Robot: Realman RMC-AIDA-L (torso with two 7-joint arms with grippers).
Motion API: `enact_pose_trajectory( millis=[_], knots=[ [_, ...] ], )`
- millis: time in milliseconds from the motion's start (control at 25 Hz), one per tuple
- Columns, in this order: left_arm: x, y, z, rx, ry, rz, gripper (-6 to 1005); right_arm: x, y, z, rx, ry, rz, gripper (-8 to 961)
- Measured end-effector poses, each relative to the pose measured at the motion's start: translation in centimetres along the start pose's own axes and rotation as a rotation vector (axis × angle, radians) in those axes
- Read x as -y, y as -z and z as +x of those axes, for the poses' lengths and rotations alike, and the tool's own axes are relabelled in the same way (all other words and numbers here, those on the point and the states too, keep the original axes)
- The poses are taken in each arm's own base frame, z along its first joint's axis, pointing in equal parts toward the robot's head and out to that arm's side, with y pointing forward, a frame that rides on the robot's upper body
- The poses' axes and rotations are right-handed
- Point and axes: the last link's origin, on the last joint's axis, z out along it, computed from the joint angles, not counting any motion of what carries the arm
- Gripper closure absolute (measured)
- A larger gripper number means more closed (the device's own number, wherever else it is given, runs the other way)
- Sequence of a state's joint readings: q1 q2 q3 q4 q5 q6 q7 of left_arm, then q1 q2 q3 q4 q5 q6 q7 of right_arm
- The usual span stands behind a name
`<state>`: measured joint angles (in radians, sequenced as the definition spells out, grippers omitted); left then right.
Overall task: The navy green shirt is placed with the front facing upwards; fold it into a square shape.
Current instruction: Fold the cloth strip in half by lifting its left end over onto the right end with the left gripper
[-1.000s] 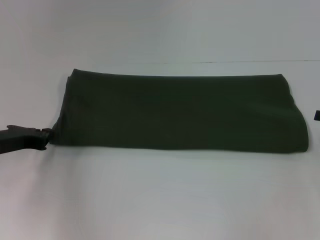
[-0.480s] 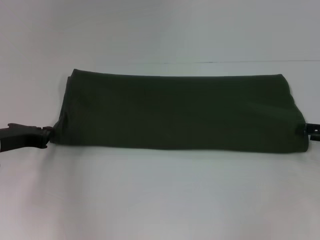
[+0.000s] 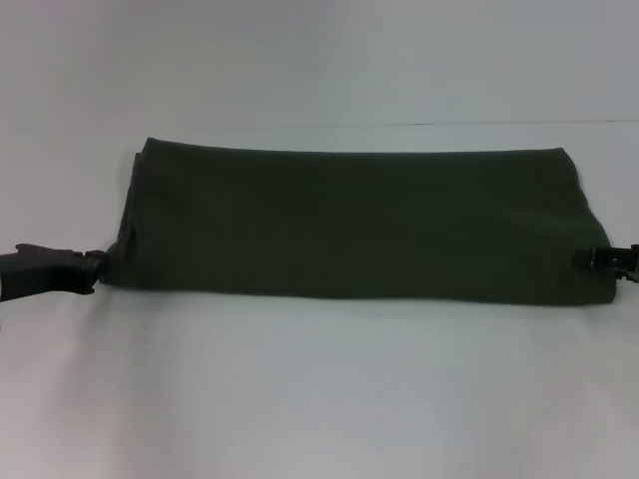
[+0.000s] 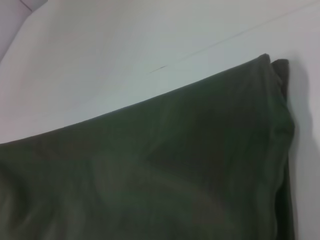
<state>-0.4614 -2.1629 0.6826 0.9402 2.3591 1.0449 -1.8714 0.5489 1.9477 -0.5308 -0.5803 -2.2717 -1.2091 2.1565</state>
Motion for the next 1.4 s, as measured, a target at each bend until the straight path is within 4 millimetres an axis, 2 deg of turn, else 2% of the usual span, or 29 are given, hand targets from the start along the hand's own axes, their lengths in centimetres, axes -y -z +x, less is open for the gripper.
enact_pose_trajectory(
  millis=[360, 440, 680, 1120, 1400],
  knots=[
    [0.0, 0.0, 0.0, -0.002, 0.001, -0.001, 982, 0.0, 0.0, 0.0, -0.001, 0.025, 0.002, 370],
    [0.0, 0.0, 0.0, -0.002, 0.002, -0.001, 981, 0.0, 0.1, 0.1, -0.002, 0.025, 0.003, 611],
    [0.0, 0.0, 0.0, -0.003, 0.003, -0.001, 979, 0.3, 0.3, 0.3, 0.001, 0.016, 0.007, 846],
    [0.5, 0.5, -0.3, -0.009, 0.023, 0.016, 975, 0.9, 1.0, 0.3, 0.020, -0.001, 0.017, 941],
    [0.6, 0.7, -0.3, -0.010, 0.022, 0.014, 972, 1.3, 1.4, 0.5, 0.030, -0.015, 0.019, 942]
  ],
)
